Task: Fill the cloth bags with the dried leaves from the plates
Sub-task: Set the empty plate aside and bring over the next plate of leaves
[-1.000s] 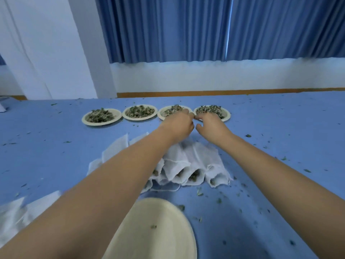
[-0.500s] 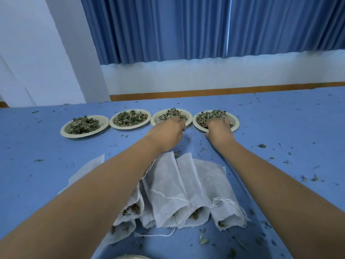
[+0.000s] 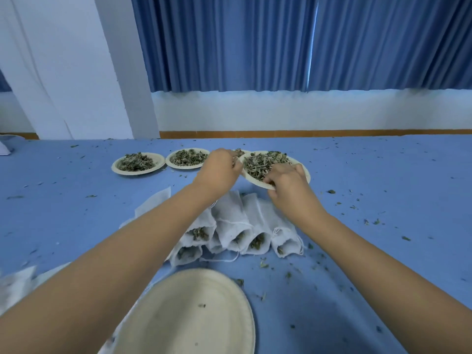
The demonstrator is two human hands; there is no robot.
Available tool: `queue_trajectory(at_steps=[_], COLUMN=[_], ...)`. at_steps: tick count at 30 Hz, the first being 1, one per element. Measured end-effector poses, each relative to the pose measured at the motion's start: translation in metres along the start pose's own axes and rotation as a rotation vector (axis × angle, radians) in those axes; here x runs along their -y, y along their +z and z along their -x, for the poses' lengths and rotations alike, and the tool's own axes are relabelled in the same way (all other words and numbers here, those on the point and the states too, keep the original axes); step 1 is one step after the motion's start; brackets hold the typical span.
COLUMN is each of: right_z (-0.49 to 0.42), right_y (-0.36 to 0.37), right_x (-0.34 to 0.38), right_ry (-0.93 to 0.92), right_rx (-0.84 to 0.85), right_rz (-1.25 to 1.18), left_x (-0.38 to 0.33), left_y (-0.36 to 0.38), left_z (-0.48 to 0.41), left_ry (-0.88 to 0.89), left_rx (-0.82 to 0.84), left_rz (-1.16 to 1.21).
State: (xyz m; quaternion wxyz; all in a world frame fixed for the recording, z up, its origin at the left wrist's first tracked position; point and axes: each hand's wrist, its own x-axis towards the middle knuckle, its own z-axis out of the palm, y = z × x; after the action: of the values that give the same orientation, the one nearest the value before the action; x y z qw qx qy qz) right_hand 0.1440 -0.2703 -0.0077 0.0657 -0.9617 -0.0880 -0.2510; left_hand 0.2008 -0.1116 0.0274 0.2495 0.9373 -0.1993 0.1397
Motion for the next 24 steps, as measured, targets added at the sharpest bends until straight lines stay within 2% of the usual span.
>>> queue_trajectory(at_steps=[5, 11, 19, 24], right_z=[0.056, 0.123, 0.173, 0.179], right_y=[-0.042, -0.057, -0.05, -0.04], right_x=[0.085, 0.154, 0.201, 0.202], right_ry=[-0.162, -0.174, -0.227, -0.214], right_rx=[-0.031, 0.069, 0.24, 0.315], right_rz=[-0.031, -0.293, -0.311, -0.443], left_x=[0.011, 0.03, 0.051, 0.066], left_y=[-0.035, -0.077, -0.088, -0.097], left_z=[0.07, 0.161, 0.233, 0.249], left_ry=[-0.196, -0.292, -0.339, -0.408], left_rx=[0.105, 0.126, 0.262, 0.366], left_rz=[0.221, 0.269, 0.243, 0.253])
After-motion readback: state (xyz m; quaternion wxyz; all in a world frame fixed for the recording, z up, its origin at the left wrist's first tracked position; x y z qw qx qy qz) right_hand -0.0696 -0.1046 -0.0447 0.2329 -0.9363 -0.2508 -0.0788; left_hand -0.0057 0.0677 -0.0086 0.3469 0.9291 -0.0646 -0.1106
